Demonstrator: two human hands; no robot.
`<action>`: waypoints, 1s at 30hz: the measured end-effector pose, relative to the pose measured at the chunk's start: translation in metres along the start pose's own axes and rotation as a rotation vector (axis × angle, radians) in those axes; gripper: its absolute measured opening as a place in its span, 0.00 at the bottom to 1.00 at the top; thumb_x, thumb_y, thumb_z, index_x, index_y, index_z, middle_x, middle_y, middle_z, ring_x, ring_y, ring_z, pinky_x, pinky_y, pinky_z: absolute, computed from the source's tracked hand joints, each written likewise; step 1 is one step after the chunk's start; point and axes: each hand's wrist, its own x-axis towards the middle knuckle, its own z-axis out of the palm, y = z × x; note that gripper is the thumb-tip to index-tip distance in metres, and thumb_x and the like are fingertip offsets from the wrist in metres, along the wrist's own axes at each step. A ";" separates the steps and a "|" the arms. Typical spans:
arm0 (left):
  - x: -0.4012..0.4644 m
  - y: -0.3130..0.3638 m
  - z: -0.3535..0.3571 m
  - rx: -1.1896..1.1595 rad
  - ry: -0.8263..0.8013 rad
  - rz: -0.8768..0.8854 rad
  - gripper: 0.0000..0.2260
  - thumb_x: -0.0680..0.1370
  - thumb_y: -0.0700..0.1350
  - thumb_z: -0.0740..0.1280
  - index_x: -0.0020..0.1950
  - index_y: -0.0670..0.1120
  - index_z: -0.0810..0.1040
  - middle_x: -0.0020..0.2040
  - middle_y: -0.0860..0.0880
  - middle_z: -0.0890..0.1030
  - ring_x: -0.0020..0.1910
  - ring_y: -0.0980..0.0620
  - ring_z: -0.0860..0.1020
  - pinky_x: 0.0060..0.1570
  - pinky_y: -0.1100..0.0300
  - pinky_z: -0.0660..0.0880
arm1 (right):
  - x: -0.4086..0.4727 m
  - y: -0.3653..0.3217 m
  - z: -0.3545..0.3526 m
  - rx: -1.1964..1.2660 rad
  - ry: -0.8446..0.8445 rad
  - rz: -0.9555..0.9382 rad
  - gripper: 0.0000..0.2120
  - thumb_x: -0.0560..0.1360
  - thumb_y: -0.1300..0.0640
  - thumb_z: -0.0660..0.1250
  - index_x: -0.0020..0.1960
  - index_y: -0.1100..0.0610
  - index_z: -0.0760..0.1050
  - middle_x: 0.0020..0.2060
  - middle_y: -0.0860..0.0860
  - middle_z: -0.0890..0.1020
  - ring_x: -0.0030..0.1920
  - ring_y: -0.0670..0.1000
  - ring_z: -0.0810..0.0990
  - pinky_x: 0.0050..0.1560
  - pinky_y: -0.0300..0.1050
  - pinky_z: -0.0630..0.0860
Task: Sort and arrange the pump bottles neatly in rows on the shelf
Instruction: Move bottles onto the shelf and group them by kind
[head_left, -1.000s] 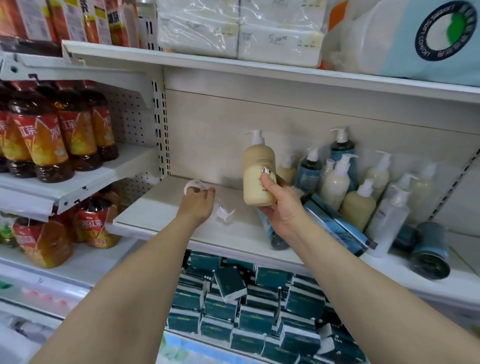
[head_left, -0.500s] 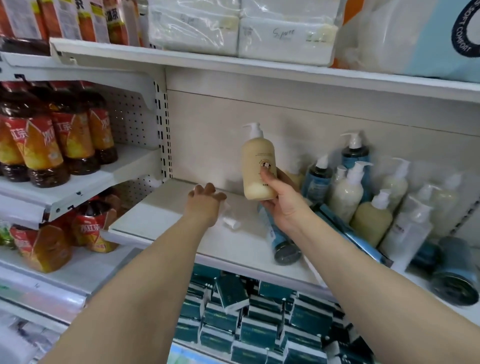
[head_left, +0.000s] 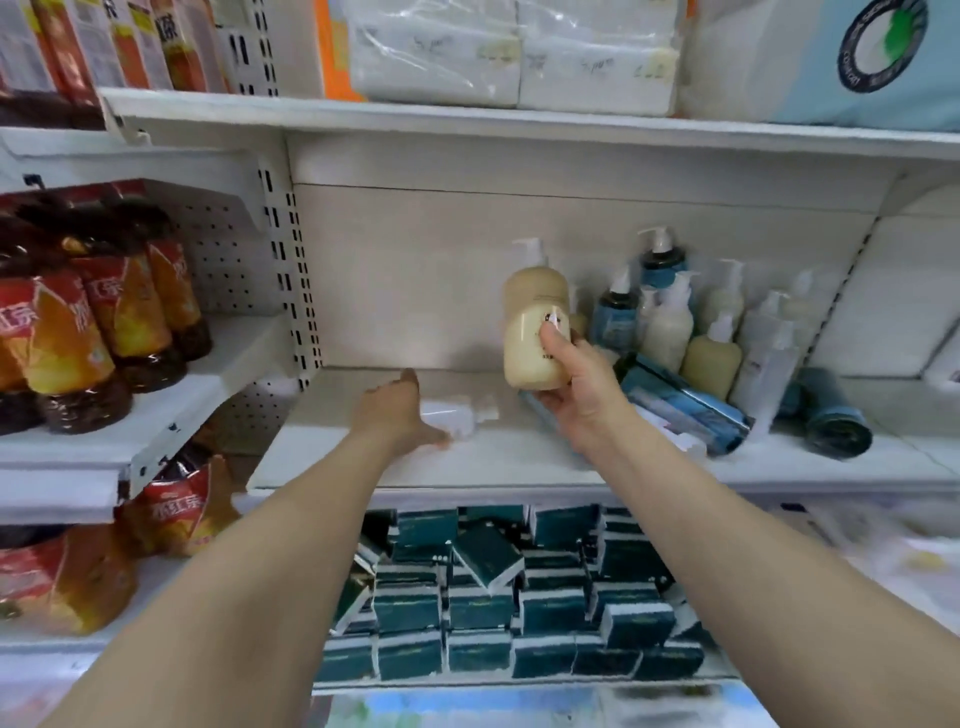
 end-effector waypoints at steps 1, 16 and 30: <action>-0.004 -0.003 0.000 -0.033 -0.010 -0.016 0.37 0.64 0.62 0.79 0.62 0.43 0.68 0.53 0.47 0.79 0.50 0.45 0.78 0.48 0.51 0.77 | -0.008 0.004 0.003 0.010 0.021 0.001 0.19 0.72 0.51 0.74 0.62 0.51 0.77 0.60 0.54 0.82 0.54 0.53 0.82 0.45 0.46 0.81; -0.053 0.012 -0.014 -1.373 -0.214 -0.293 0.26 0.78 0.67 0.61 0.52 0.43 0.77 0.48 0.41 0.84 0.42 0.43 0.83 0.47 0.50 0.81 | -0.089 0.017 0.008 0.032 0.223 -0.069 0.23 0.75 0.51 0.72 0.69 0.53 0.74 0.59 0.53 0.83 0.55 0.52 0.82 0.44 0.45 0.82; -0.091 0.147 -0.028 -1.635 -0.291 -0.118 0.26 0.73 0.61 0.72 0.62 0.44 0.76 0.51 0.43 0.84 0.46 0.43 0.84 0.51 0.43 0.82 | -0.134 -0.048 -0.064 -0.030 0.234 -0.138 0.30 0.67 0.48 0.76 0.67 0.54 0.76 0.61 0.55 0.83 0.58 0.55 0.82 0.45 0.46 0.82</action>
